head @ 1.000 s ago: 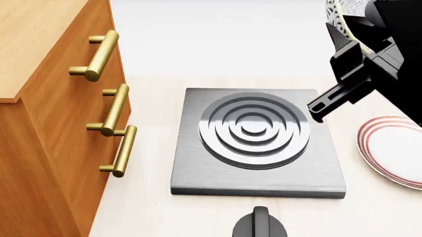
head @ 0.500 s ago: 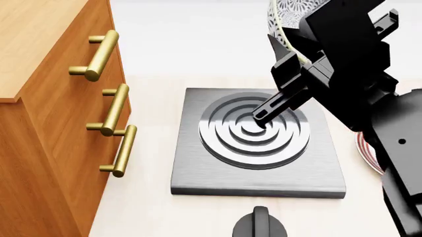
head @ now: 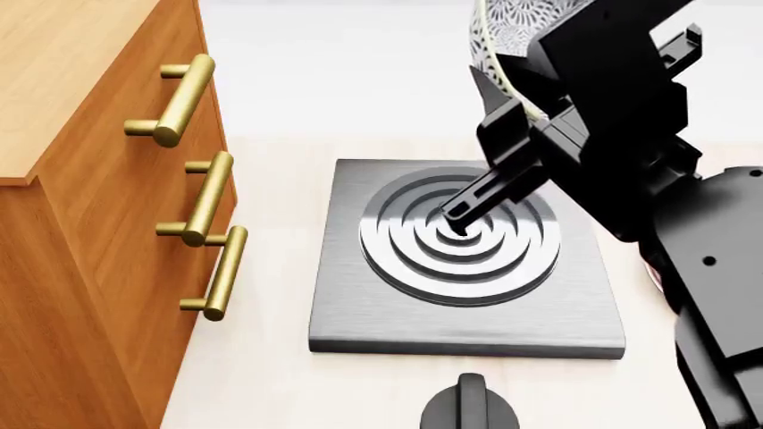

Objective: Put the bowl on the stove.

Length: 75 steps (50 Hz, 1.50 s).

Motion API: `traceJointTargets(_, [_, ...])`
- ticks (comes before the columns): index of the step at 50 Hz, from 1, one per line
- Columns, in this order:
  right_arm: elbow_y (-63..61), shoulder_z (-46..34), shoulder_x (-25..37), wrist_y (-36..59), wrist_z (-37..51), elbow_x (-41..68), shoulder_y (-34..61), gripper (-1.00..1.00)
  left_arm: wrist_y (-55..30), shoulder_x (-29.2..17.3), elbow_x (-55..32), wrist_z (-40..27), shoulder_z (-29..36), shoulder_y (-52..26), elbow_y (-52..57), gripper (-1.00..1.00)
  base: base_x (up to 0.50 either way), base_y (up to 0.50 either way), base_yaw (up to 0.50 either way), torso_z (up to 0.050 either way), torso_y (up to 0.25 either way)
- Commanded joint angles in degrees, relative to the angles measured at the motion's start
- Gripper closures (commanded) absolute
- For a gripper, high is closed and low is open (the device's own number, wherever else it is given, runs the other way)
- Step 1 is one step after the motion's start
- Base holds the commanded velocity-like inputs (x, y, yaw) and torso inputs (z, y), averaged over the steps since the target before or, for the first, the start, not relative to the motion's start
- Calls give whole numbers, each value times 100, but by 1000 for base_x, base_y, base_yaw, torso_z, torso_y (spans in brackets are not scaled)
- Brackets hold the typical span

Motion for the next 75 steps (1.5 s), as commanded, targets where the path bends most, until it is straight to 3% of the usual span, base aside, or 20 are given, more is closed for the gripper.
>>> traceJointTargets(1, [411,120,-238,-271,-127,-264,168,100,135,222,109,255,65,-142,-95,-100,0,0,0,0,0])
traceJointTargets(14, [2567,-330,-882,-1502,-521,-781,686,100,71,339,140,329,248,-303,-100,-100,0,0,0,0,0])
traceJointTargets(22, [5275,-537,-1688,-2976,-844,-1143,1437,100,42,371,130,347,303,-367,-105,-100,0,0,0,0,1])
traceJointTargets(27, [8125,-597,-2408,-4453,-1138,-1352,2344,100,24,365,108,355,317,-404,-102,-100,0,0,0,0,0])
traceJointTargets(47, [8174,-387,-2713,-3699,-1283,-2457,2382,100,34,409,88,414,387,-485,-137,-100,0,0,0,0,1])
traceJointTargets(75, [8174,-646,-2865,-3027,-1386,-2575,2333,100,-79,489,134,421,500,-578,-137,-100,0,0,0,0,0])
